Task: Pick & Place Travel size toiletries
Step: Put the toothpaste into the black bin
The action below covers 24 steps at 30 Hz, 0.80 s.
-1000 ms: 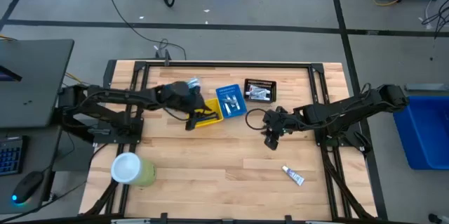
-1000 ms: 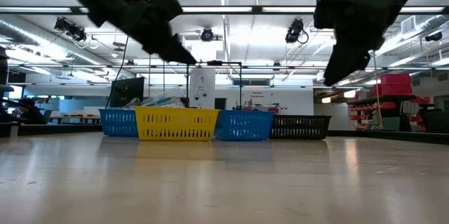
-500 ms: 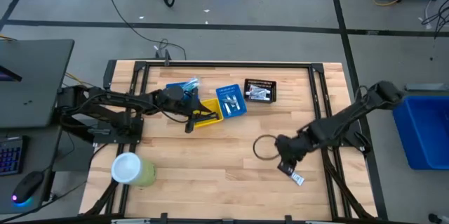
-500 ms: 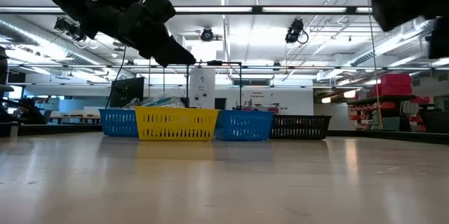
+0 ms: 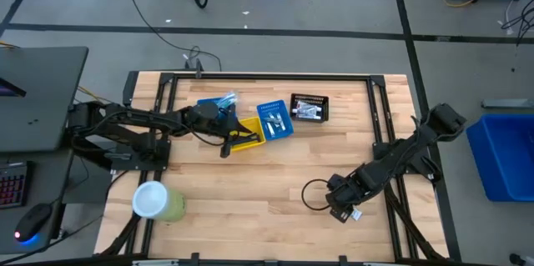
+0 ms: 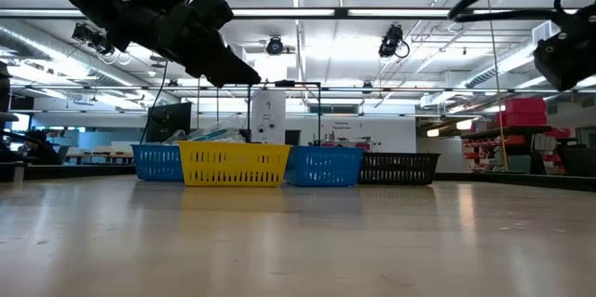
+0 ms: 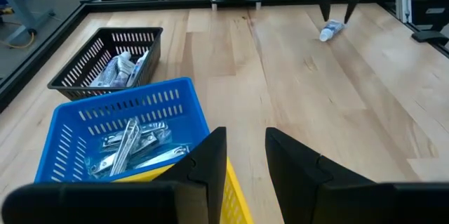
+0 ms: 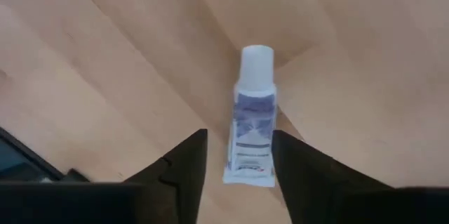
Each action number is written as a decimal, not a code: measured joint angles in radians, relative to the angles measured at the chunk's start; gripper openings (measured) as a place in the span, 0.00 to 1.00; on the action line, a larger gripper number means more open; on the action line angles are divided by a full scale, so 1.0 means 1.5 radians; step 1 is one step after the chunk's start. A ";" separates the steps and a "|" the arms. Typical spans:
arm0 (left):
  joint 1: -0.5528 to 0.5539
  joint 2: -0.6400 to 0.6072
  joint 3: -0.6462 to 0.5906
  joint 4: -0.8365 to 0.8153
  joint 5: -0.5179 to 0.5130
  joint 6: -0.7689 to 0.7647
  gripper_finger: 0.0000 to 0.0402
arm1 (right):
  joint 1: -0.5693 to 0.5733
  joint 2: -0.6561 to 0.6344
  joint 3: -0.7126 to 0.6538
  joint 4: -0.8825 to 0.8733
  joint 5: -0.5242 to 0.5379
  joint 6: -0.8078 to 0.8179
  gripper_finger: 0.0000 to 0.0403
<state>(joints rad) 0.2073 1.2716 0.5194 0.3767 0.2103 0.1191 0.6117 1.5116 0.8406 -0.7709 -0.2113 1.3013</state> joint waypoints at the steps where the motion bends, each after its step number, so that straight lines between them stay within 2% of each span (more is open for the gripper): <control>1: 0.000 0.000 0.000 0.000 -0.002 -0.002 0.27 | 0.000 0.005 0.000 0.003 0.001 -0.001 0.45; 7: 0.000 0.000 0.000 0.000 -0.007 -0.005 0.27 | 0.000 0.038 0.000 0.004 0.044 -0.046 0.54; 13: 0.000 0.000 0.000 0.000 -0.007 -0.005 0.27 | 0.000 0.090 0.001 0.017 0.037 -0.102 0.56; 17: 0.000 0.000 0.000 0.000 -0.008 0.000 0.27 | -0.001 0.105 0.003 0.018 0.036 -0.116 0.50; 24: 0.000 0.000 0.000 0.000 -0.008 0.012 0.27 | -0.018 0.103 0.001 0.008 0.035 -0.110 0.30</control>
<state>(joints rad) 0.2072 1.2716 0.5194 0.3759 0.1987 0.1371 0.5852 1.6663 0.8417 -0.7589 -0.1592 1.1362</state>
